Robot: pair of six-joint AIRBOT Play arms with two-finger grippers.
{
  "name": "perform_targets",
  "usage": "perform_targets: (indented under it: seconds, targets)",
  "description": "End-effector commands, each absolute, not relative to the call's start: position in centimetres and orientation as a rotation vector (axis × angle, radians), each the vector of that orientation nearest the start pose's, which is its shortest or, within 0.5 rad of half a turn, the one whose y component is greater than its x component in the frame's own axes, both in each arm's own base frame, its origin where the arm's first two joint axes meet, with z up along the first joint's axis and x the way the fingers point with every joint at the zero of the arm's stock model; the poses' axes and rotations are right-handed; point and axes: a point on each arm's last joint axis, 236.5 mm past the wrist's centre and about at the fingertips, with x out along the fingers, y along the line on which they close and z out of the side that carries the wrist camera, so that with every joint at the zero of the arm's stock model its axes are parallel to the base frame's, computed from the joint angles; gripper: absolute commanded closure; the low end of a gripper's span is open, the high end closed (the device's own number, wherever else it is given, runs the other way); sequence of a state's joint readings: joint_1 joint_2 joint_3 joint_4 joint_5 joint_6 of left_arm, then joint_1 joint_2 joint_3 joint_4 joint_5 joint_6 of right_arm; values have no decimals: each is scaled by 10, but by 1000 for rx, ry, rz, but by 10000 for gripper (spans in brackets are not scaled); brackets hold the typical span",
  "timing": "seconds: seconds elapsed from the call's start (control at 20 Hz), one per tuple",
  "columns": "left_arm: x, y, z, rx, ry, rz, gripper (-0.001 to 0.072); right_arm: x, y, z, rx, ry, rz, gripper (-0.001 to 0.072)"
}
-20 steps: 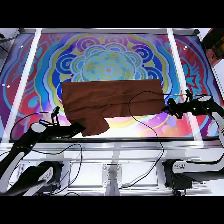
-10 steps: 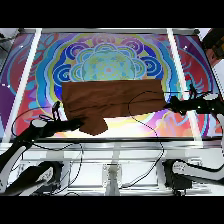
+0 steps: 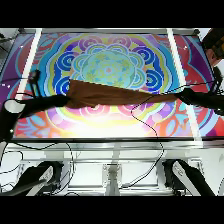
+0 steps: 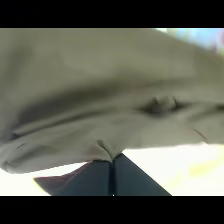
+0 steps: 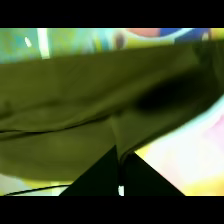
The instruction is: Fold the clothes and pants, and hang the long-sleeved shirts on hangers.
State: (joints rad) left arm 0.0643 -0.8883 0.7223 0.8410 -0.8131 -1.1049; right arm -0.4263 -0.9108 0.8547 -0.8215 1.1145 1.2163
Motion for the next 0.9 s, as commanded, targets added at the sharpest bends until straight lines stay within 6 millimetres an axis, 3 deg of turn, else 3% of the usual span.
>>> perform_targets:
  seconds: [0.0,0.15,0.35,0.5,0.7,0.85]
  targets:
    - [386,-68,100,-272,636,-281,685,357,12,116,588,758,205,702]
    - [404,-80,79,-268,650,-277,685,390,22,109,593,706,173,702]
    - [438,-88,43,-284,637,-220,685,416,34,44,616,827,97,702]
    - [455,-86,24,-268,614,-171,684,438,18,10,672,828,0,702]
    - [470,-74,14,-255,573,-107,684,466,-15,1,790,707,-156,702]
    - [474,-69,-1,-250,587,-85,684,473,-25,-10,815,685,-202,702]
